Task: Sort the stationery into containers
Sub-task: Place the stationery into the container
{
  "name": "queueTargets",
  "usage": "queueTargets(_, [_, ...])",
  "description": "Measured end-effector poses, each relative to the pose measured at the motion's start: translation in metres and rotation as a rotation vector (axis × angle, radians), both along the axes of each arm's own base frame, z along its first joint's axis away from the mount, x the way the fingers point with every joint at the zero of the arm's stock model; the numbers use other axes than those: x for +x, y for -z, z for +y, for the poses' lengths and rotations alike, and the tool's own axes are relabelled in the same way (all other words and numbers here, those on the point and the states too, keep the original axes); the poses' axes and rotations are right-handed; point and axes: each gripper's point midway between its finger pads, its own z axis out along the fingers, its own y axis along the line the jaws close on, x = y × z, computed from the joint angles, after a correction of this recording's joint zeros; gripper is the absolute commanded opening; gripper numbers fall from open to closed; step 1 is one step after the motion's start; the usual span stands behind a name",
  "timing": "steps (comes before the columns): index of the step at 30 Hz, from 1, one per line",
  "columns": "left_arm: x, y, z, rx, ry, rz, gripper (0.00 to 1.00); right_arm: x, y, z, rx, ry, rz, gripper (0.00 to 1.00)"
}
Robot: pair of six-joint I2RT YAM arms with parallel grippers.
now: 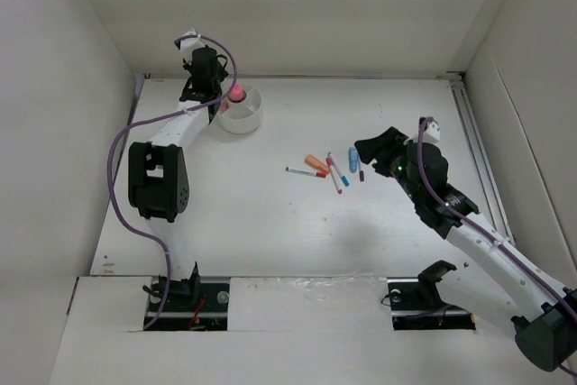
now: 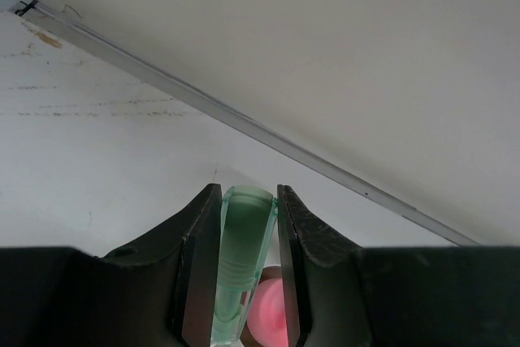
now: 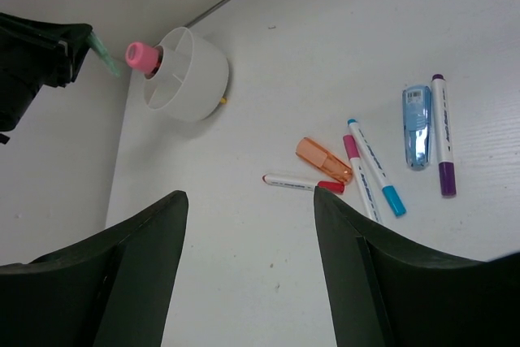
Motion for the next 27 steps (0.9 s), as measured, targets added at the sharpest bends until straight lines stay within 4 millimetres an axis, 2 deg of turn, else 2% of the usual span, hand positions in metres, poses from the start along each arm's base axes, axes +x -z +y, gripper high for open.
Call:
queueTargets(7, [0.005, 0.008, 0.003, 0.001, -0.019, -0.022, 0.08, 0.000, 0.000, 0.000, -0.001, 0.001, 0.001, 0.70])
queueTargets(16, [0.010, 0.049, 0.004, 0.010, -0.027, 0.022, 0.06, 0.001, 0.000, -0.001, -0.002, 0.009, -0.001, 0.70])
queueTargets(23, [0.009, 0.061, 0.004, 0.011, -0.028, 0.028, 0.06, 0.001, 0.000, -0.001, -0.002, 0.008, -0.002, 0.70])
queueTargets(27, [0.008, 0.064, 0.005, 0.012, -0.031, 0.023, 0.16, 0.001, -0.001, -0.001, -0.001, 0.009, -0.004, 0.70])
